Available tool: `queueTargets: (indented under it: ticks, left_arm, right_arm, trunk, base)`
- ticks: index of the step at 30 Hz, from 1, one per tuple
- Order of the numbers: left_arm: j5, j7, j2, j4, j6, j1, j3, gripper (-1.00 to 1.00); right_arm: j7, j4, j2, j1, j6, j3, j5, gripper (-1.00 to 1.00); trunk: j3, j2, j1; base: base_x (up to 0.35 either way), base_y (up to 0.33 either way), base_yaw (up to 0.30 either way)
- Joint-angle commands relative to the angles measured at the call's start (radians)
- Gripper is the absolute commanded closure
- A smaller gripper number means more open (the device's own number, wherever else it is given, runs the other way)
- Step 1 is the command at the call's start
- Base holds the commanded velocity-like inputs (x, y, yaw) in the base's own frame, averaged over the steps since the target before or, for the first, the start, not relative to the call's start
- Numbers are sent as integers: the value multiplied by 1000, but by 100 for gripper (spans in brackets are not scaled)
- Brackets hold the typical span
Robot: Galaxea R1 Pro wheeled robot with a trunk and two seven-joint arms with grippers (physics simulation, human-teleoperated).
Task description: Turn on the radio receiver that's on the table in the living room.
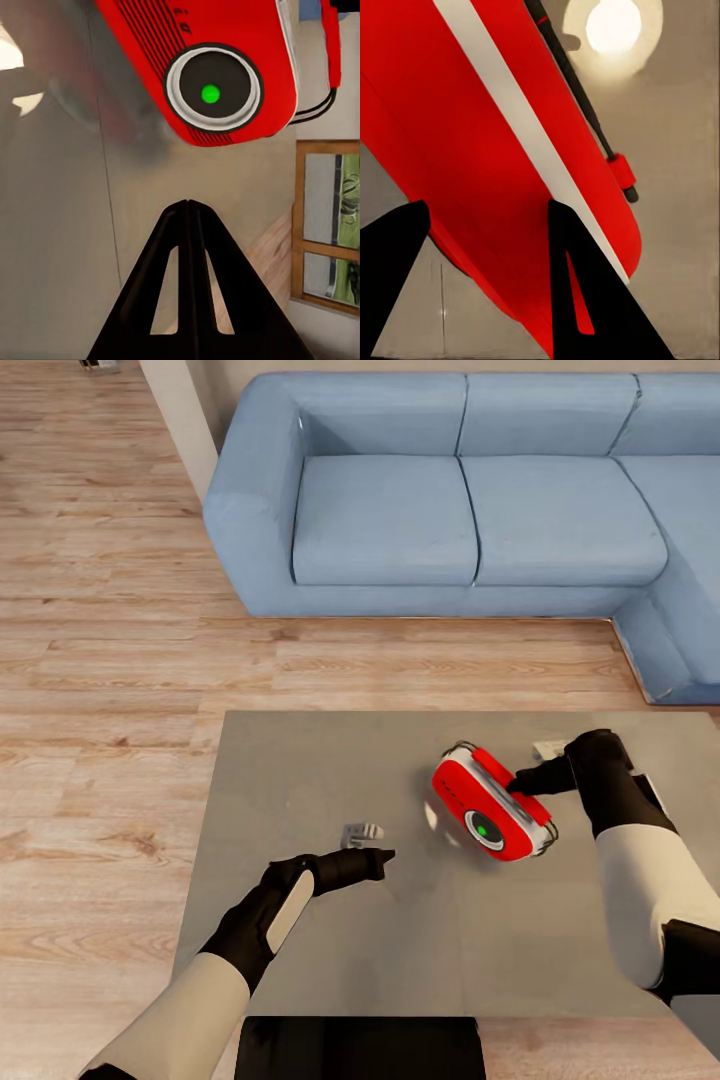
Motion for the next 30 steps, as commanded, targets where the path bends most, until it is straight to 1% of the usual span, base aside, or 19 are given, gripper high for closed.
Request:
queueTargets:
  ticks: [1, 3, 4, 7, 11, 17, 18, 19, 21, 25, 30]
  left_arm:
    - [0, 1, 0, 0, 1, 0, 0, 100]
    - [0, 1, 0, 0, 2, 0, 0, 100]
    - [0, 1, 0, 0, 3, 0, 0, 100]
    - [0, 1, 0, 0, 4, 0, -1, 100]
    - [0, 1, 0, 0, 7, 0, -2, 100]
    - [0, 1, 0, 0, 28, 0, -2, 100]
    - [0, 1, 0, 0, 23, 0, 0, 100]
    - [0, 1, 0, 0, 23, 0, 0, 100]
    - [0, 1, 0, 0, 23, 0, 0, 100]
    - [-1, 1, 0, -3, 22, 0, -1, 100]
    - [-1, 1, 0, -4, 22, 0, -2, 100]
  right_arm:
    - [-6, -11, -2, -1, 17, 29, 1, 100]
    - [-14, -27, -2, 0, 30, 56, 11, 100]
    - [-20, -45, -2, -1, 38, 73, 25, 100]
    - [-24, -83, -2, -1, 45, 87, 45, 100]
    - [-24, -96, -4, 0, 45, 88, 51, 100]
    - [-22, -97, -2, -1, 45, 88, 52, 100]
    - [-17, -91, 4, -2, 45, 82, 51, 100]
    - [-12, -89, 4, -2, 45, 77, 56, 100]
    - [-11, -91, 3, -2, 45, 66, 50, 100]
    - [-8, -107, -1, -2, 45, 82, 50, 100]
    - [-8, -118, -5, -2, 45, 86, 53, 100]
  trunk:
    - [0, 0, 0]
    - [0, 0, 0]
    - [0, 0, 0]
    - [0, 0, 0]
    - [0, 0, 0]
    - [0, 0, 0]
    - [0, 0, 0]
    - [0, 0, 0]
    - [0, 0, 0]
    - [0, 0, 0]
    - [0, 0, 0]
  base:
    - [0, 0, 0]
    - [0, 0, 0]
    - [0, 0, 0]
    - [0, 0, 0]
    - [0, 0, 0]
    - [0, 0, 0]
    - [0, 0, 0]
    - [0, 0, 0]
    - [0, 0, 0]
    - [0, 0, 0]
    - [0, 0, 0]
